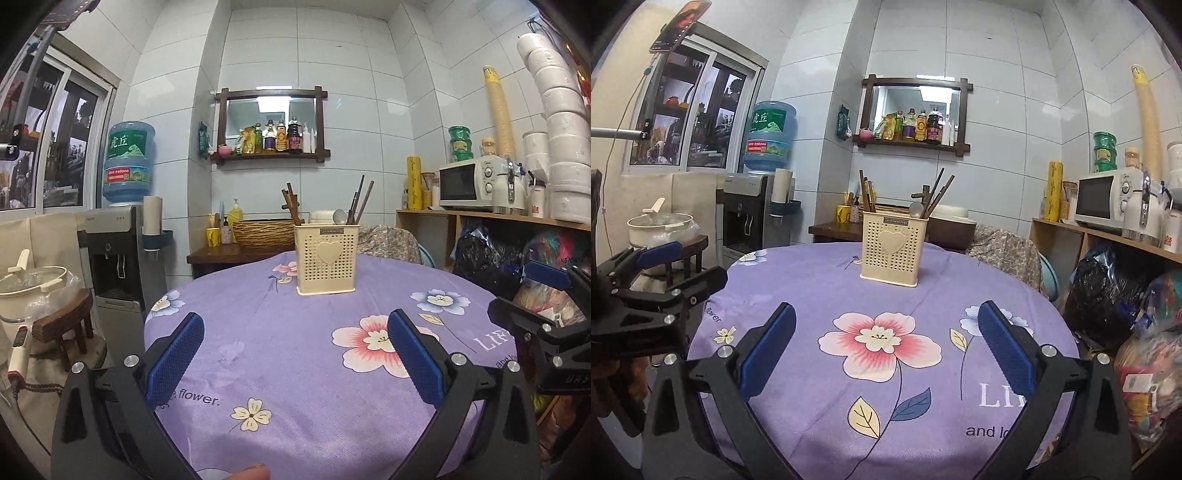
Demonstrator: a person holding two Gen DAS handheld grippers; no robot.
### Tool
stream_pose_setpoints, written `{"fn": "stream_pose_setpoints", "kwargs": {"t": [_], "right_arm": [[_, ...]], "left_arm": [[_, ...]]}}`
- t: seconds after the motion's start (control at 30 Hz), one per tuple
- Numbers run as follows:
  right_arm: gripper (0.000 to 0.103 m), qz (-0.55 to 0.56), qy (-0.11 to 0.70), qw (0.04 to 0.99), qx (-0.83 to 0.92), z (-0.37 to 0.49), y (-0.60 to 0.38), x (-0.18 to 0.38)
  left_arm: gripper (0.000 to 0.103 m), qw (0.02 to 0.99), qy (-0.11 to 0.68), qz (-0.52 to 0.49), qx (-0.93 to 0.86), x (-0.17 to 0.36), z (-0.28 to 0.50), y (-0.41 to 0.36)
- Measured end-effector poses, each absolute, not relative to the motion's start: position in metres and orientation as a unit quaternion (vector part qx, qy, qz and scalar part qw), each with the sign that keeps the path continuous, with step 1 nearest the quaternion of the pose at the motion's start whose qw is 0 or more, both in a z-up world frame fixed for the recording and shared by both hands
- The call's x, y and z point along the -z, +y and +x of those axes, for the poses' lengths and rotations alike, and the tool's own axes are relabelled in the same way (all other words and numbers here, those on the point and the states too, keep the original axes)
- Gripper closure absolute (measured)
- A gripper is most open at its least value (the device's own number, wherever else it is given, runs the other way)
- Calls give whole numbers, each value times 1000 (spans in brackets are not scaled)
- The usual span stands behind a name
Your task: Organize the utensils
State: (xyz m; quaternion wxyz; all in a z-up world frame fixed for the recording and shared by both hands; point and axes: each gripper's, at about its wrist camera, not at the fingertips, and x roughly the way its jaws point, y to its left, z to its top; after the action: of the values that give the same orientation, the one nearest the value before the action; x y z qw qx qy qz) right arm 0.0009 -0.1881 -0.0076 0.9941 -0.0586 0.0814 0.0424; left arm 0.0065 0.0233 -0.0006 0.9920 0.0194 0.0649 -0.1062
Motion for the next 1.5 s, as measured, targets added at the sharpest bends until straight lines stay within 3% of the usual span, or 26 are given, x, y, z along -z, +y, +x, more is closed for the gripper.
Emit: {"fn": "stream_pose_setpoints", "kwargs": {"t": [1.5], "right_arm": [[6, -32, 96, 994, -41, 7, -197, 13]], "left_arm": [[5, 996, 45, 7, 75, -5, 6, 23]]}}
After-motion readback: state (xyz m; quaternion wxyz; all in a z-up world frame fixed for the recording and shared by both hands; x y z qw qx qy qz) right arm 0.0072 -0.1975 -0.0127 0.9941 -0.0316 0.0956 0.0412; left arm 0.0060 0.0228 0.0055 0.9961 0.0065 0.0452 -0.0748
